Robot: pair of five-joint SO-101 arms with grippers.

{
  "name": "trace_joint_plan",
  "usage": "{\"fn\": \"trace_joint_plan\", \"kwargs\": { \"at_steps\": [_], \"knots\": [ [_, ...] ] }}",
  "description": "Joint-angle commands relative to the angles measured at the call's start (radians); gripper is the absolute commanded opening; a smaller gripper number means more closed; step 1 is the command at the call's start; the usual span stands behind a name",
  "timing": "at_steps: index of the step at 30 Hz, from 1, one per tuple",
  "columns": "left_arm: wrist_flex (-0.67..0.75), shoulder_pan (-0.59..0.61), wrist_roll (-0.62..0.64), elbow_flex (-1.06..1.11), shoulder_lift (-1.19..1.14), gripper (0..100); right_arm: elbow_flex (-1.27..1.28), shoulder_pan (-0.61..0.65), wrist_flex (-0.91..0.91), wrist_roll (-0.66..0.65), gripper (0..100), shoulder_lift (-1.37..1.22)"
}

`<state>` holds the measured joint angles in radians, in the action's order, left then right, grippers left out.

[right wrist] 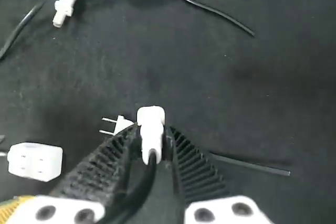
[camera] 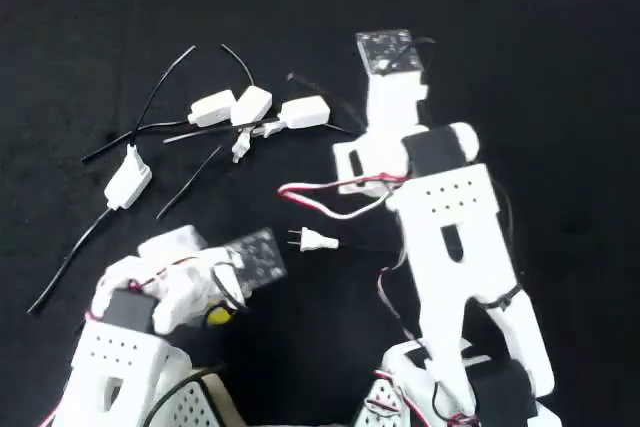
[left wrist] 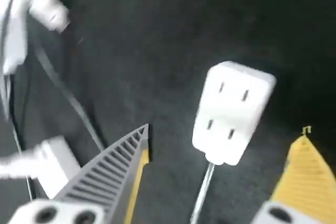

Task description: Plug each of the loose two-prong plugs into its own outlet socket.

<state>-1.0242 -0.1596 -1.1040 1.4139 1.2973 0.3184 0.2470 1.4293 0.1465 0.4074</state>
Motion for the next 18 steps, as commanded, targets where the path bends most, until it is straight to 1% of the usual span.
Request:
{"fn": "trace_joint_plan", "kwargs": {
  "at_steps": [1,4,7,11,15,18],
  "knots": [
    [0.106,-0.038,-0.055,-0.031,-0.057,40,-0.058,-0.025,0.006,-0.009,1.1,-0.001],
    [0.187,-0.036,-0.127,-0.007,-0.129,40,-0.056,-0.020,0.002,-0.009,1.1,0.001],
    [0.253,-0.036,-0.147,-0.004,-0.222,39,-0.056,-0.020,0.000,-0.009,1.1,0.001],
    [0.267,-0.041,-0.146,-0.044,-0.324,28,-0.056,-0.020,0.000,-0.009,1.1,0.001],
    [0.265,-0.041,-0.143,-0.054,-0.348,18,-0.056,-0.020,0.002,-0.009,1.1,0.001],
    [0.265,-0.039,-0.066,-0.061,-0.338,10,-0.056,-0.020,0.002,-0.009,1.1,0.001]
  ]
}}
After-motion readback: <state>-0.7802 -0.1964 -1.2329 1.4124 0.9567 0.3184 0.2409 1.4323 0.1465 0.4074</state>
